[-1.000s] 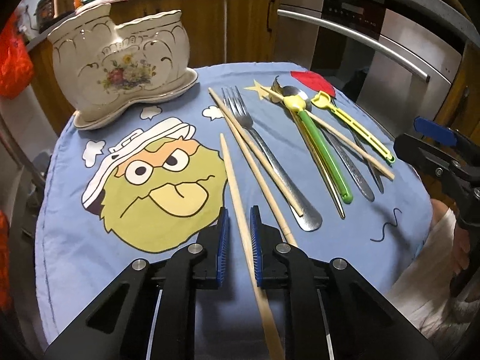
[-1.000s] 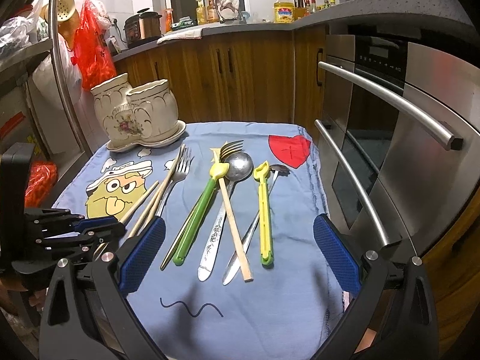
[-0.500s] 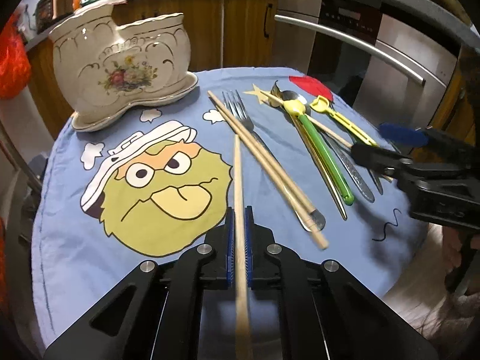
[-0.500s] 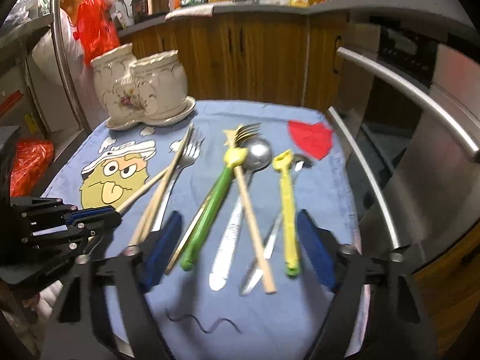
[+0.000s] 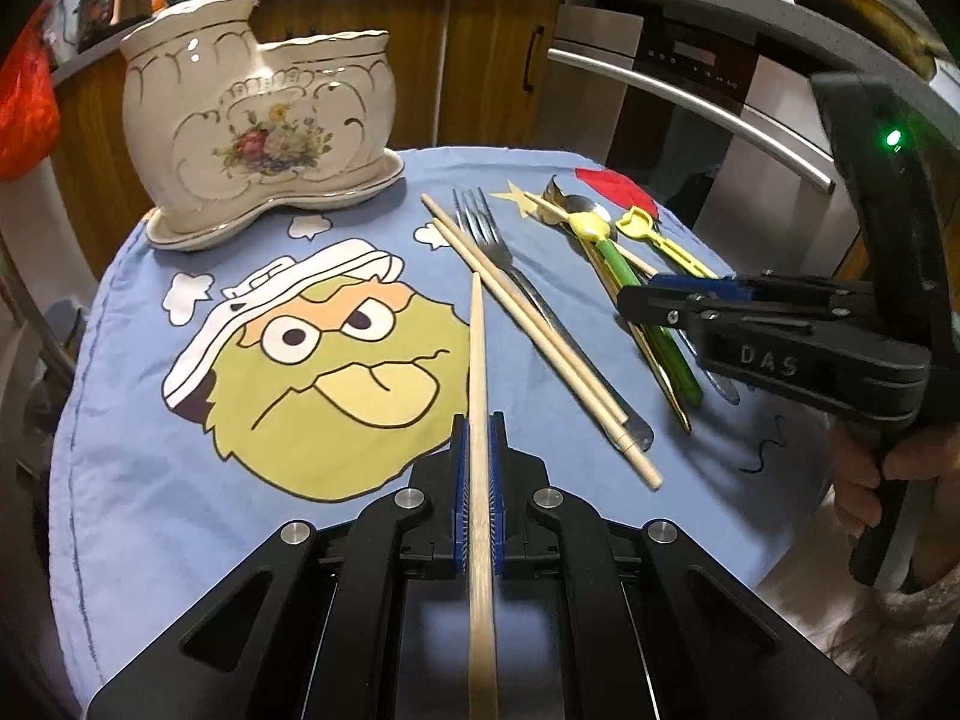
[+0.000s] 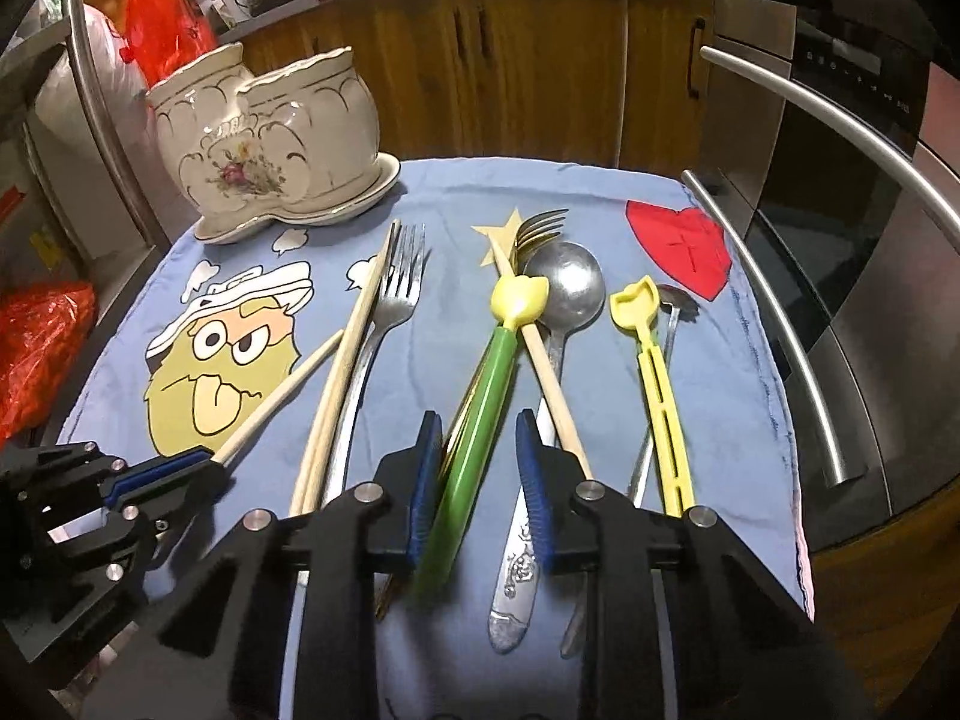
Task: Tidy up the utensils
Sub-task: 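Lift the chopstick with the left tool while the right carries the green utensil to the ceramic holder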
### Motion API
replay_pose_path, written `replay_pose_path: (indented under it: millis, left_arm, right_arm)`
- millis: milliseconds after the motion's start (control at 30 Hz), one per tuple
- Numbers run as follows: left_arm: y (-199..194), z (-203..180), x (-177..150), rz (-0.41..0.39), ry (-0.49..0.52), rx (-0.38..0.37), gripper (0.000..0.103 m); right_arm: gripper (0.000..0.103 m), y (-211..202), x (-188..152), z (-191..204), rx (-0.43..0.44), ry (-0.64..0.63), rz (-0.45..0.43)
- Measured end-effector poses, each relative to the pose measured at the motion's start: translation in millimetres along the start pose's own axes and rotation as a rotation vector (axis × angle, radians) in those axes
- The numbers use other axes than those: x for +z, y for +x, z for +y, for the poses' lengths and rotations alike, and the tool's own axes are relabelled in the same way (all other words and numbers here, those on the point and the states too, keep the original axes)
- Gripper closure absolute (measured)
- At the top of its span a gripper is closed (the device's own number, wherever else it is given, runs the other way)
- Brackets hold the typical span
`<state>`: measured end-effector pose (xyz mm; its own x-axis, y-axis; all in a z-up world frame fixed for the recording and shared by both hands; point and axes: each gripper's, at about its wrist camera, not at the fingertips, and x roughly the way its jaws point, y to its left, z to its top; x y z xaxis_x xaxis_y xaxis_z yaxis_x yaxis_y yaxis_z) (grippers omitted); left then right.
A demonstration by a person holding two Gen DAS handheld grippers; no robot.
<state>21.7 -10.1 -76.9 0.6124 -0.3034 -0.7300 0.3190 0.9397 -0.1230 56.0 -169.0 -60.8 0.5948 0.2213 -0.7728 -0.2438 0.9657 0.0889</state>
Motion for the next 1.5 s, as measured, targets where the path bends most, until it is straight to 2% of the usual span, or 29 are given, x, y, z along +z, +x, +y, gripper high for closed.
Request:
replay_pose_path:
  millis: [67,133,333,433,667,867,1000,1133,1300,1500]
  left_arm:
    - [-3,4,0,-0.005,-0.013,-0.004,0.097]
    - [-5,7,0,-0.012,-0.023,-0.007,0.097]
    - [-9,16,1,-0.026,-0.052,-0.020,0.097]
    - [-15,20,3,-0.046,-0.068,-0.038,0.097]
    - [-46,35,20,-0.160,-0.087,-0.077,0.097]
    - [-80,61,60,-0.288,-0.097,-0.074,0.097]
    - [-101,83,104,-0.398,-0.099,-0.033,0.097]
    - [-115,110,148,-0.482,-0.136,-0.038,0.097]
    - [-103,144,189,-0.541,-0.180,-0.052,0.097]
    - [-71,177,214,-0.550,-0.273,-0.097,0.097]
  right_arm:
    - [0.084,3,0,3,0.005,-0.004,0.005]
    - [0.092,1,0,4,0.012,0.007,0.007]
    - [0.093,-3,-2,1,0.039,0.043,-0.014]
    - [0.093,-13,0,2,0.046,0.047,-0.056]
    - [0.093,-38,14,3,0.113,0.057,-0.156]
    - [0.093,-45,51,15,0.170,0.033,-0.234]
    - [0.093,-42,85,22,0.213,0.021,-0.282]
    - [0.093,-35,126,25,0.282,0.033,-0.344]
    - [0.093,-19,172,26,0.393,0.085,-0.400]
    - [0.093,4,205,31,0.494,0.125,-0.422]
